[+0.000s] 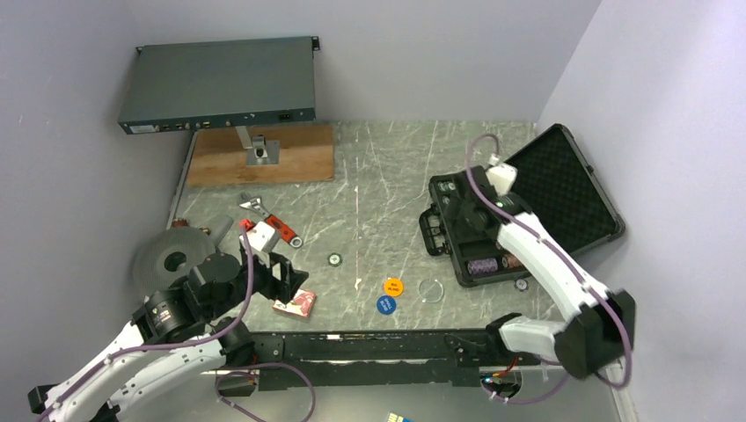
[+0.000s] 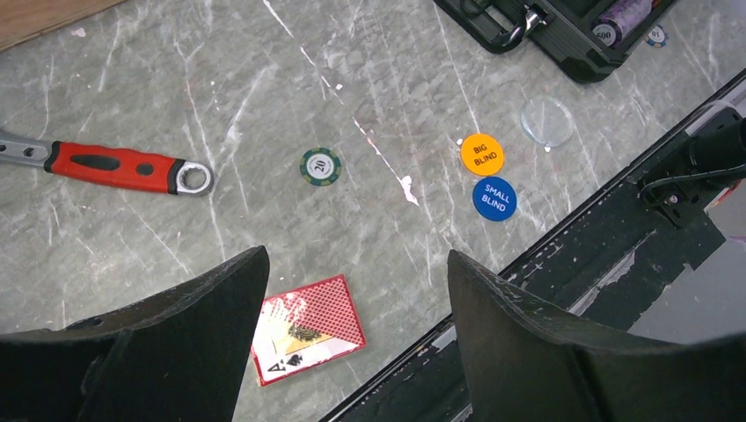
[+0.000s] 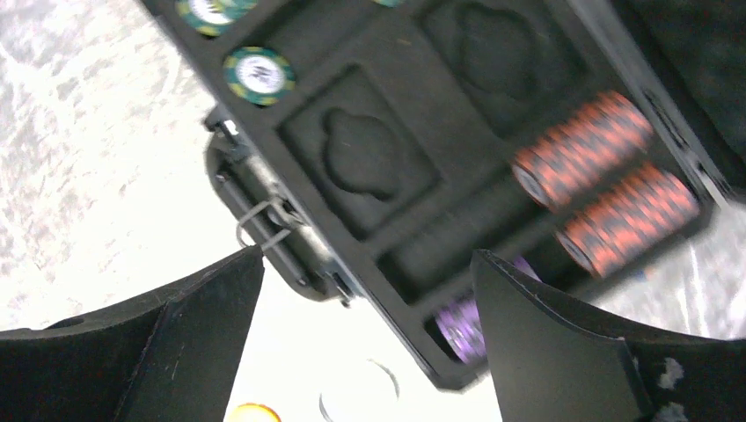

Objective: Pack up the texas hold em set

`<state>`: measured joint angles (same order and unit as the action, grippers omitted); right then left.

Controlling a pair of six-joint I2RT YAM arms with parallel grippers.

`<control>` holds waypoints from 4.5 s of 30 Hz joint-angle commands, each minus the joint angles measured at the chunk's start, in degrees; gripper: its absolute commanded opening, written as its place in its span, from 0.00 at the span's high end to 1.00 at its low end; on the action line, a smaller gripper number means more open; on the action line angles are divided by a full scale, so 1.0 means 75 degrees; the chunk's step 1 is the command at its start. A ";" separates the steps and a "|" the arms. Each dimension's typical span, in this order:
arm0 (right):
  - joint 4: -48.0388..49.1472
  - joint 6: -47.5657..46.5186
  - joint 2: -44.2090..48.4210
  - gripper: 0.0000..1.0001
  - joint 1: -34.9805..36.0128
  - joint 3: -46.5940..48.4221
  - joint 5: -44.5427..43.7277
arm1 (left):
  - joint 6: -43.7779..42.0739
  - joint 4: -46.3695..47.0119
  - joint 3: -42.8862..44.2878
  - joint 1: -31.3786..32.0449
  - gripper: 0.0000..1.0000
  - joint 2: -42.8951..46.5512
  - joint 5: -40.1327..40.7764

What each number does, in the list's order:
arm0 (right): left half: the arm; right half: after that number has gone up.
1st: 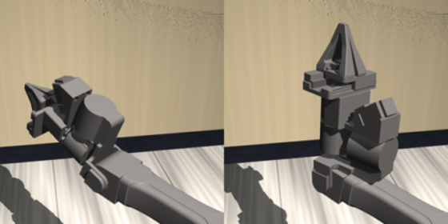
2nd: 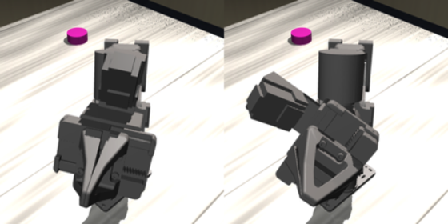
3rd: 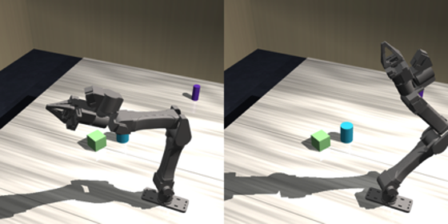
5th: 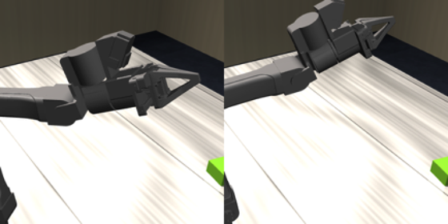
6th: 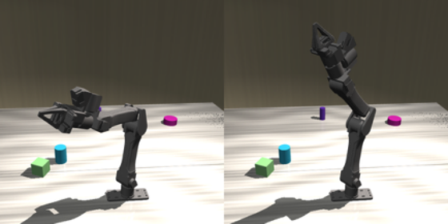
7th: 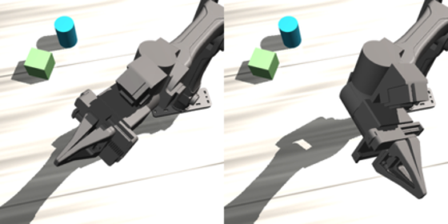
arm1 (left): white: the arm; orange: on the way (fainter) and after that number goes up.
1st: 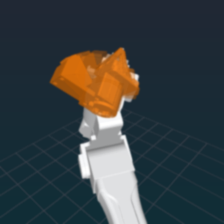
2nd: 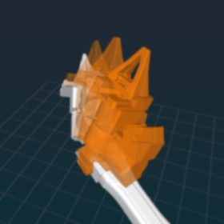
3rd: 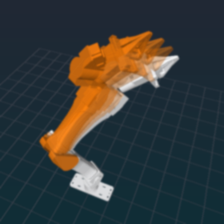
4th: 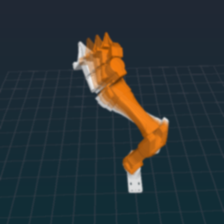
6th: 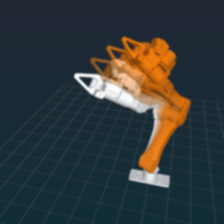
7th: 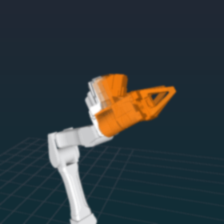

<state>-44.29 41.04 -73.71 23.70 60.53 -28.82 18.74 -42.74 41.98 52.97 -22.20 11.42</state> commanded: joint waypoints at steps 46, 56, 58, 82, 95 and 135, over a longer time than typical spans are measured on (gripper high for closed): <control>0.2311 0.1579 0.1942 0.43 -0.6787 -0.4706 0.0674 | -0.0155 0.0226 -0.0078 0.0264 0.21 0.0583 -0.0294; 0.3766 0.0976 0.1816 0.09 -0.7391 -0.5075 0.1928 | -0.0073 0.0167 -0.0054 0.0279 0.22 0.0334 -0.0138; 0.3820 0.1074 0.1651 0.10 -0.7391 -0.5141 0.2211 | -0.0073 0.0157 -0.0048 0.0273 0.22 0.0275 -0.0137; 0.1197 0.1860 0.1675 0.69 -0.6690 -0.4660 0.2075 | 0.0036 0.0089 -0.0042 0.0332 0.23 0.1295 0.0122; 0.0516 0.1795 0.0597 0.66 -0.6684 -0.3811 0.0926 | 0.0091 0.0058 -0.0072 0.0419 0.23 0.1669 0.0226; -0.0262 0.1550 0.1894 0.29 -0.5627 -0.3507 0.1441 | 0.0057 0.0039 -0.0066 0.0451 0.21 0.1821 0.0369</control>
<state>-52.56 58.06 -60.73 -15.97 35.79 -22.04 18.98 -42.78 41.43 56.10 -9.13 13.45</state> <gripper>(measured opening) 0.725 0.790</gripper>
